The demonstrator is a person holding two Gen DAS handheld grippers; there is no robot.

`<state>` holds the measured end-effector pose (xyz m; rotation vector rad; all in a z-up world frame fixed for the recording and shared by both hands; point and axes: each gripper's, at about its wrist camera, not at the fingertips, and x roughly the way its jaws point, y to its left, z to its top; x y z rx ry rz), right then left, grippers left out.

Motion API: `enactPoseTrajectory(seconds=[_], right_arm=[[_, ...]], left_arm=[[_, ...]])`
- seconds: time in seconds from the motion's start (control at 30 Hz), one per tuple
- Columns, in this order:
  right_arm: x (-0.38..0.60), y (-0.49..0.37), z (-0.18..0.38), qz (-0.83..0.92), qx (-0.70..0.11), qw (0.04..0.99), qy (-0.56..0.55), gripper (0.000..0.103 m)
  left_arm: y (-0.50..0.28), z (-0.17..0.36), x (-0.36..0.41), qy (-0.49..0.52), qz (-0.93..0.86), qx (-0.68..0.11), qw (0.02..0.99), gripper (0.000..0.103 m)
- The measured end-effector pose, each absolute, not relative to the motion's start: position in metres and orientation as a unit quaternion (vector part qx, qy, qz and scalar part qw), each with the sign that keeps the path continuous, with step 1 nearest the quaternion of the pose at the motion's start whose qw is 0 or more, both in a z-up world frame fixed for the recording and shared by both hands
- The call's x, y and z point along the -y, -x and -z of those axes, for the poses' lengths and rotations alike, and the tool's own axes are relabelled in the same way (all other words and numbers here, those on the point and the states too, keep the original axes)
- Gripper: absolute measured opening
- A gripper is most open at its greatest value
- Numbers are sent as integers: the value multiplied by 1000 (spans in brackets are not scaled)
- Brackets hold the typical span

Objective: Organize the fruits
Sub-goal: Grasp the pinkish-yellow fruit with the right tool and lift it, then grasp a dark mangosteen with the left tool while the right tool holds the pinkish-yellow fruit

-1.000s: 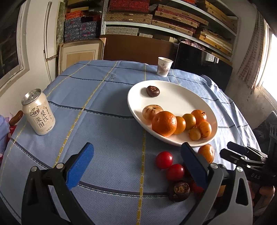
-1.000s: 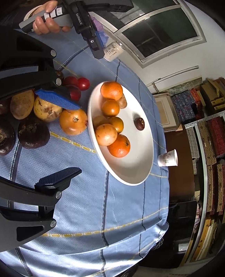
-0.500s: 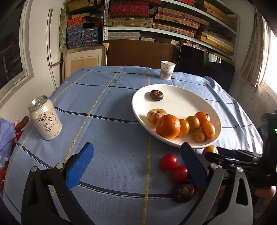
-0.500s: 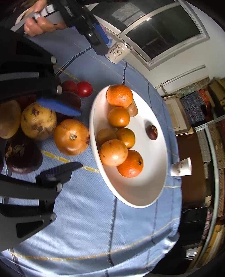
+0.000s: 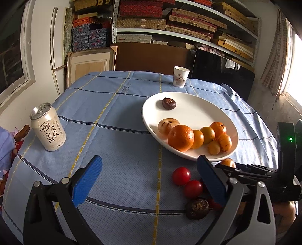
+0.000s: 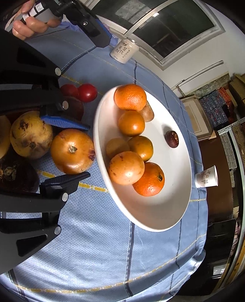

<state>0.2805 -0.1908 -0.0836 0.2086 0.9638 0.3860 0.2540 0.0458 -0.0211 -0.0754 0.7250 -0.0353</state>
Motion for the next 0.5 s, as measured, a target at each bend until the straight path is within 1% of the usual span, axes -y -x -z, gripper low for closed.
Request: enactPoseTrajectory(seconds=[0.17,0.27,0.4,0.5], right_arm=[[209,-267,74,-184,-449,867,-118,44],[223,-261,65,-196,-432,867,-153,44],[243,-253,51,-152,-388,897,-150,44],[252,-254,50,-136,-381,902,-154,44]], left_arm=[[-257,25,-48,38,15,-366,930,99],[-257,28,-47,36,29,-375,926,99],[-248,30,-34,14,65,-378,924,99],[-240,41,-17,-26,119,-399,909,99]])
